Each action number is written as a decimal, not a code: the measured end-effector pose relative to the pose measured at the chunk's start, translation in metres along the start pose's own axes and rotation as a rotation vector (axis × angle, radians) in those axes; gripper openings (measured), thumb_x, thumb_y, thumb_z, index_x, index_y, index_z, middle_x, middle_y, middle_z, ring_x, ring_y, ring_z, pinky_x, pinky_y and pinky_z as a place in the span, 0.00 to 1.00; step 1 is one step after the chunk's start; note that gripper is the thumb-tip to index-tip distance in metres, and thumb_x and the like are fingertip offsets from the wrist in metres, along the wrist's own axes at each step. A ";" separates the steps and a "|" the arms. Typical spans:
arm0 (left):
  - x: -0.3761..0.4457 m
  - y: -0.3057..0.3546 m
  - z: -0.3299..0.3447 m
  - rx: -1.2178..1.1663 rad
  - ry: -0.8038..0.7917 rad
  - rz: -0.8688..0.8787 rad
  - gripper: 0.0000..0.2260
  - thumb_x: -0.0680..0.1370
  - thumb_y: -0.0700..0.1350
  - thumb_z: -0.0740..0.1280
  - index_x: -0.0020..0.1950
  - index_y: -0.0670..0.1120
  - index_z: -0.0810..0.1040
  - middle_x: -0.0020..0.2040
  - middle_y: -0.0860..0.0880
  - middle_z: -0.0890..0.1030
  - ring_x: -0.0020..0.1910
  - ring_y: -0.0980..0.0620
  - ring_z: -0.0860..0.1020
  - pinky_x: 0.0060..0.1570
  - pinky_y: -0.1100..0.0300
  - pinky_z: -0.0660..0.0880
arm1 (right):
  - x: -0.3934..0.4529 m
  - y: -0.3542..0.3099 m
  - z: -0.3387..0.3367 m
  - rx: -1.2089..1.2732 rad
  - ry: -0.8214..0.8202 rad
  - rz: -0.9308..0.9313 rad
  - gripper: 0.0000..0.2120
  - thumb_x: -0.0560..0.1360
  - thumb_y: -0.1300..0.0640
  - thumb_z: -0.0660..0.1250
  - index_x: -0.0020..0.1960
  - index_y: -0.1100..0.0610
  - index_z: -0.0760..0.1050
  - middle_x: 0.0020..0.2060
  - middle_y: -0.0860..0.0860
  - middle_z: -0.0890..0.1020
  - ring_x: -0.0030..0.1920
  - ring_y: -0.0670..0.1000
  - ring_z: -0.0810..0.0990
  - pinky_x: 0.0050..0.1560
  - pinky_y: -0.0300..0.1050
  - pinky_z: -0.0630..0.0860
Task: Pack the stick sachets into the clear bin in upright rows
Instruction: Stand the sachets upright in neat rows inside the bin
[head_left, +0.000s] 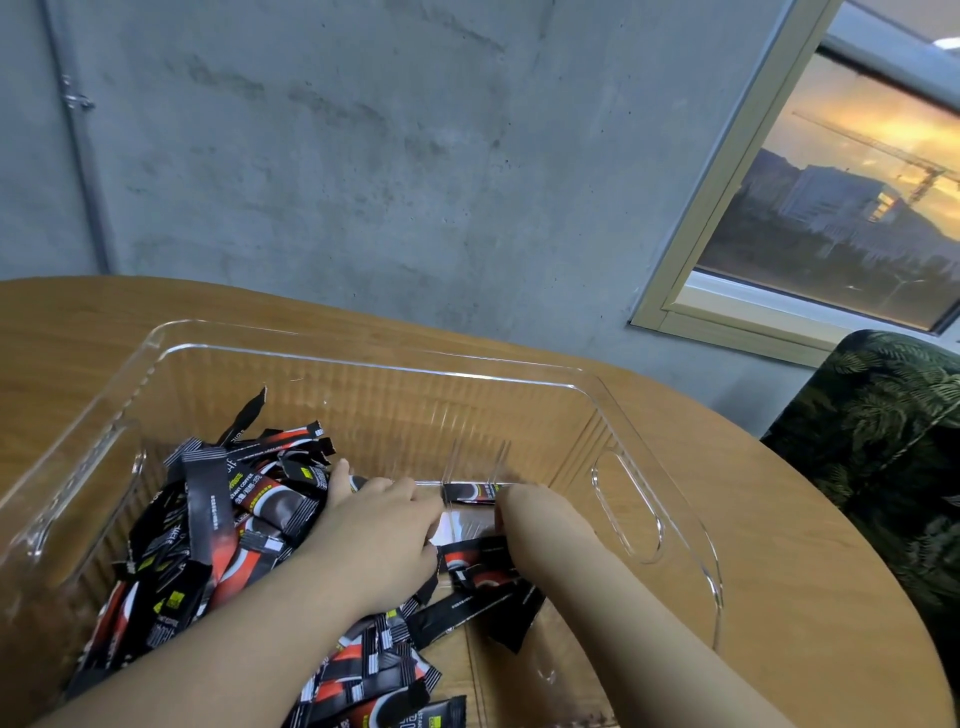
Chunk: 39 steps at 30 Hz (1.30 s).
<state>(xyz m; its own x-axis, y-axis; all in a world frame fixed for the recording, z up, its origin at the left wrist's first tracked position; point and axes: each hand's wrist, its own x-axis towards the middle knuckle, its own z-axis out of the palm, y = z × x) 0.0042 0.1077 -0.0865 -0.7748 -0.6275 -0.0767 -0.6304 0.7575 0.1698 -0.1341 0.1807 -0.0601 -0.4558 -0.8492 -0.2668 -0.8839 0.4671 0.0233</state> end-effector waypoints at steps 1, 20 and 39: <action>0.000 0.000 0.001 0.008 0.002 0.001 0.07 0.80 0.53 0.56 0.56 0.53 0.69 0.59 0.54 0.71 0.65 0.51 0.67 0.71 0.37 0.42 | 0.000 0.000 -0.001 0.007 -0.006 -0.002 0.08 0.75 0.69 0.59 0.48 0.58 0.72 0.43 0.53 0.72 0.43 0.55 0.73 0.42 0.44 0.68; 0.000 0.000 -0.001 0.027 -0.064 0.009 0.15 0.74 0.65 0.61 0.45 0.55 0.65 0.53 0.55 0.67 0.65 0.51 0.66 0.71 0.37 0.41 | -0.003 0.007 0.008 -0.001 0.116 -0.106 0.17 0.74 0.68 0.63 0.62 0.58 0.75 0.58 0.56 0.73 0.57 0.57 0.75 0.58 0.49 0.74; 0.002 0.001 -0.002 0.024 -0.038 0.003 0.09 0.72 0.56 0.65 0.47 0.55 0.69 0.56 0.55 0.70 0.62 0.51 0.68 0.71 0.37 0.42 | -0.028 0.008 0.023 0.022 0.074 -0.235 0.22 0.80 0.54 0.57 0.73 0.53 0.64 0.73 0.50 0.62 0.68 0.54 0.64 0.69 0.48 0.64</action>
<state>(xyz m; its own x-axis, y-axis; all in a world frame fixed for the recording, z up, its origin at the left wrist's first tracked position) 0.0021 0.1070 -0.0840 -0.7775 -0.6186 -0.1134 -0.6289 0.7636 0.1466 -0.1257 0.2136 -0.0742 -0.2452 -0.9504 -0.1912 -0.9644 0.2593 -0.0523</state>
